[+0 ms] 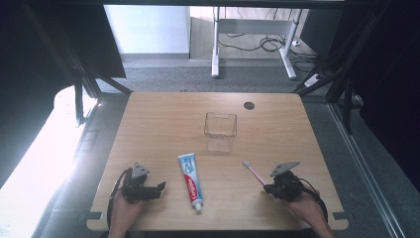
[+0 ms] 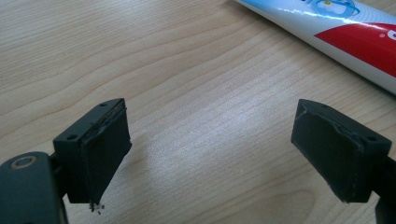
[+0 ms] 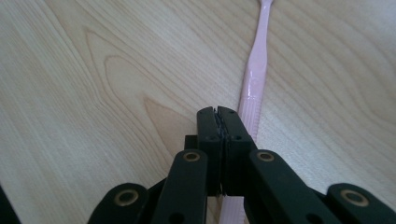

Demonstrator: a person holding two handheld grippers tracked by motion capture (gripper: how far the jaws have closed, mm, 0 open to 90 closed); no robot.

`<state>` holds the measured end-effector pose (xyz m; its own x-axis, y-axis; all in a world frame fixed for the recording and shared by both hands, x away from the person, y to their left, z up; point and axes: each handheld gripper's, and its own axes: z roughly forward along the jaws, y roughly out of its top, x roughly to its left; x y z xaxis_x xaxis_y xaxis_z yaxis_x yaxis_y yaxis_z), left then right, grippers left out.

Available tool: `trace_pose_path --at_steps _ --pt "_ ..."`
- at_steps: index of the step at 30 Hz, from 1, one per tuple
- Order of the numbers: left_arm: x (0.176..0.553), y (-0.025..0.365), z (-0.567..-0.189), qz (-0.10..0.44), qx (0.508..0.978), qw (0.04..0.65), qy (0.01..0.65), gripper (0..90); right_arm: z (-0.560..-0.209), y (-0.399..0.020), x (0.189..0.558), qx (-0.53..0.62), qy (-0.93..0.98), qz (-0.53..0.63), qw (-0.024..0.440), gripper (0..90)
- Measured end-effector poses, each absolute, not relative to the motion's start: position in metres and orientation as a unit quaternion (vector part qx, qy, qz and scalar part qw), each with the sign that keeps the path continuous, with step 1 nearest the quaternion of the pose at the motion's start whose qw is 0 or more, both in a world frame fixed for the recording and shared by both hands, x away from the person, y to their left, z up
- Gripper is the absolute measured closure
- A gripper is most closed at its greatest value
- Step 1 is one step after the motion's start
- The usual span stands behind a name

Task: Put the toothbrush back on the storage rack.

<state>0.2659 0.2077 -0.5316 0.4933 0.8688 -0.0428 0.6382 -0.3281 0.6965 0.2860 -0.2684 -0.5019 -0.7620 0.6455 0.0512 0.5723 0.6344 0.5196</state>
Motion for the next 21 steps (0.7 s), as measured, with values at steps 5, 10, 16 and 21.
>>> trace_pose_path --at_steps 5,10,16,21 --pt "0.266 0.207 -0.532 0.172 0.797 0.333 0.474 11.7 -0.488 -0.273 0.29 0.344 0.905 0.238 0.072 79.4" --pt "0.266 0.207 -0.532 0.173 0.798 0.332 0.473 11.7 -0.484 -0.275 0.297 0.35 0.912 0.203 0.07 74.6" --pt "0.266 0.207 -0.532 0.172 0.797 0.332 0.474 11.7 -0.481 -0.27 0.306 0.348 0.92 0.17 0.066 72.6" --pt "0.266 0.207 -0.532 0.172 0.798 0.331 0.474 11.7 -0.482 -0.256 0.316 0.337 0.931 0.132 0.049 71.4"
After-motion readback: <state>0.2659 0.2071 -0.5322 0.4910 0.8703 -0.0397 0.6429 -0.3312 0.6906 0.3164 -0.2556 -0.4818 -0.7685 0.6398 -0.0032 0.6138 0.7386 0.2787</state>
